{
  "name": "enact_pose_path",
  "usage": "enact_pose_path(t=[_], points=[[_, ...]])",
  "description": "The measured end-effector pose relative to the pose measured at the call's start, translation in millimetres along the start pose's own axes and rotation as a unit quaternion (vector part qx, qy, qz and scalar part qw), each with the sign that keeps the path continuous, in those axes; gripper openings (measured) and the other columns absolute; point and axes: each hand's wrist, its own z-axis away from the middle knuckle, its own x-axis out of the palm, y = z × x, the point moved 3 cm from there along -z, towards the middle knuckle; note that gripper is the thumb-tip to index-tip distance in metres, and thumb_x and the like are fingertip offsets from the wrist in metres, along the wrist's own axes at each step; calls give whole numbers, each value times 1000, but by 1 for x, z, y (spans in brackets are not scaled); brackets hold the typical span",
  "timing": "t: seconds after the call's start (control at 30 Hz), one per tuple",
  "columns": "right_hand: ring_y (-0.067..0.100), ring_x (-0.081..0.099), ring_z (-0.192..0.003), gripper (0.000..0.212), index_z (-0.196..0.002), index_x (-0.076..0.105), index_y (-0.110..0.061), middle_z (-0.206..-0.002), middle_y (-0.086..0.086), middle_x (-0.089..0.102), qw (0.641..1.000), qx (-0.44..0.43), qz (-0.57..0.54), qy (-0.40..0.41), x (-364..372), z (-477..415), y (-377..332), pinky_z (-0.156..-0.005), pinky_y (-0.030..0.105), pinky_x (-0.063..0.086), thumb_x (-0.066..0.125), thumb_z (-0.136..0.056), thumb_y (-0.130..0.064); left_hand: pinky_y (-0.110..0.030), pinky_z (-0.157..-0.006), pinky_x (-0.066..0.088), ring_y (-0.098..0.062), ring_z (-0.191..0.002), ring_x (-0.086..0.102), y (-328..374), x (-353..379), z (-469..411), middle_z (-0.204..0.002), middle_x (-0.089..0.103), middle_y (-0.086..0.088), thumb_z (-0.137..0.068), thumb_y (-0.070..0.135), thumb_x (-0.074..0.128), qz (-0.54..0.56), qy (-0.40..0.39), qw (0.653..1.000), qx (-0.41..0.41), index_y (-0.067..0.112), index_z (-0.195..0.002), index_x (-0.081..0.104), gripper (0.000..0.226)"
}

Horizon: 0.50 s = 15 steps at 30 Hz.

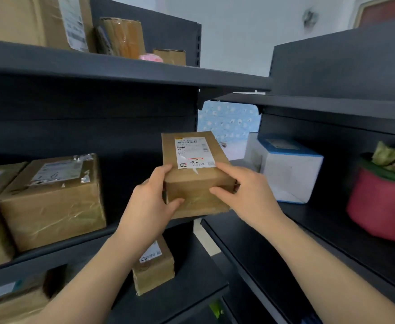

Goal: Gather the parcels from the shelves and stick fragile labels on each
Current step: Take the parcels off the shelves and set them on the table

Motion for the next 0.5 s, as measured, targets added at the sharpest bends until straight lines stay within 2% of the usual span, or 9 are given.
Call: enact_pose_path(t=[0.07, 0.17, 0.27, 0.4, 0.5], points=[[7, 55, -91, 57, -132, 56, -29, -112, -3, 64, 1000, 22, 13, 17, -14, 24, -10, -85, 26, 48, 75, -78, -33, -13, -66, 44, -6, -82, 61, 11, -5, 13, -97, 52, 17, -73, 27, 79, 28, -11, 999, 23, 38, -134, 34, 77], [9, 56, -91, 57, -132, 56, -27, -113, -1, 64, 997, 61, 35, 44, -32, 69, -27, -84, 28, 50, 76, -78, -30, -21, -75, 50, -7, -90, 62, 26, -10, 36, -100, 55, 18, -72, 24, 80, 69, -48, 995, 58, 38, -133, 36, 76], [10, 58, -99, 57, -131, 57, -28, -117, -3, 63, 988, 116, 61, 78, -49, 118, -45, -89, 34, 51, 76, -77, -30, -30, -82, 54, -8, -95, 61, 38, -10, 62, -109, 60, 14, -71, 23, 81, 106, -94, 986, 90, 38, -133, 38, 76], [12, 58, -104, 58, -131, 56, -29, -119, -3, 63, 970, 184, 116, 112, -75, 188, -67, -90, 37, 50, 76, -77, -30, -18, -77, 45, -3, -91, 58, 57, 3, 102, -102, 56, 21, -70, 24, 82, 160, -157, 965, 134, 38, -132, 41, 76], [10, 56, -106, 58, -132, 55, -29, -121, -4, 63, 945, 247, 169, 132, -99, 244, -84, -94, 32, 48, 76, -78, -33, -15, -78, 42, -3, -93, 57, 83, 16, 137, -103, 55, 22, -69, 24, 82, 195, -218, 943, 161, 34, -132, 44, 74]])
